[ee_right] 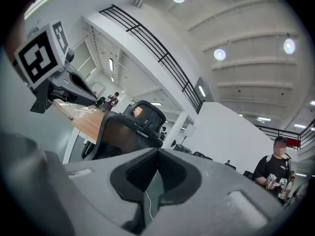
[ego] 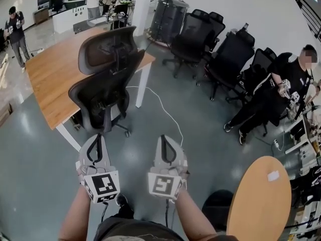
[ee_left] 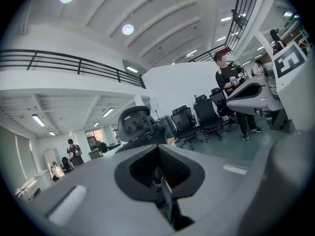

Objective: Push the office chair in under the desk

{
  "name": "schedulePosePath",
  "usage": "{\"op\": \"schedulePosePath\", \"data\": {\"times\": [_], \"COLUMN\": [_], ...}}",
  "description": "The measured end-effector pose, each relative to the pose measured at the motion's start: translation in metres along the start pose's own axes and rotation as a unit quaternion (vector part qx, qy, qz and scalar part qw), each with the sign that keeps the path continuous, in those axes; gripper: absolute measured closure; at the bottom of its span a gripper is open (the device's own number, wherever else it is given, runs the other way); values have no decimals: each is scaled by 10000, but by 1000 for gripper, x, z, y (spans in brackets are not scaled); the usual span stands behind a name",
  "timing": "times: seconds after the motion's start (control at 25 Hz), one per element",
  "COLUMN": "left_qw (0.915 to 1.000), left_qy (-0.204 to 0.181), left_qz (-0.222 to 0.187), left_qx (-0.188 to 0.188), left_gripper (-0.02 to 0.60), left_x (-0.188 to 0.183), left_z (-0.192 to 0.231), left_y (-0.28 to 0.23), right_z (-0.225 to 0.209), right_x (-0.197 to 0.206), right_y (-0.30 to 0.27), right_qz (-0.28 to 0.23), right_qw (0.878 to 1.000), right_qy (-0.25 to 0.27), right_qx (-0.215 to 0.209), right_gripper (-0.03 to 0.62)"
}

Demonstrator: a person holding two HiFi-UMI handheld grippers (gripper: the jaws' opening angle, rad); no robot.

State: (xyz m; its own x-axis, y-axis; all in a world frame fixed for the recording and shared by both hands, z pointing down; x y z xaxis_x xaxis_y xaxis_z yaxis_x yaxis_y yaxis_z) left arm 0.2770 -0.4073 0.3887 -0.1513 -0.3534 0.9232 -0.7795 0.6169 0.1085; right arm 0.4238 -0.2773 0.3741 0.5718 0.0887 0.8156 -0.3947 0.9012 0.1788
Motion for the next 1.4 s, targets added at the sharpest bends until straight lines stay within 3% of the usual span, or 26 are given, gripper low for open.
{"op": "schedulePosePath", "data": {"times": [0.36, 0.6, 0.76, 0.96, 1.4], "left_qw": [9989, 9983, 9977, 9951, 9940], "left_qy": [442, 517, 613, 915, 1045], "left_qz": [-139, -130, -74, -365, -336], "left_qx": [-105, -222, -271, -110, 27], "left_gripper": [565, 565, 565, 565, 565], "left_x": [-38, -52, -60, -83, -72], "left_z": [-39, -57, -66, -73, -54], "left_y": [83, 149, 182, 203, 216], "right_z": [-14, -13, -7, -17, 11], "right_x": [-19, -54, -66, -76, -90], "right_y": [89, 149, 177, 199, 196], "right_qz": [-228, -751, -771, -768, -666], "right_qw": [9995, 9965, 9960, 9964, 9969], "right_qy": [-35, 251, 185, 36, -139], "right_qx": [-217, -261, -418, -369, -401], "right_gripper": [603, 603, 603, 603, 604]}}
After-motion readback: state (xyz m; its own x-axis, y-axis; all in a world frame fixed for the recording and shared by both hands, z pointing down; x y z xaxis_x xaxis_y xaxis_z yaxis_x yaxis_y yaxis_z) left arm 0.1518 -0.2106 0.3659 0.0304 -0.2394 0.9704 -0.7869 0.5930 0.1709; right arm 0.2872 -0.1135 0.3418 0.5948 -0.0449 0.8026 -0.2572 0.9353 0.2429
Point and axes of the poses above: the fingertips, and each gripper's own axes: y backward along the fingers, z to its left, x out of its underside, the point moved 2 cm from there along y, backward along the fingers, and after that the axes turned 12 degrees about -z, right-handed, at the moved point
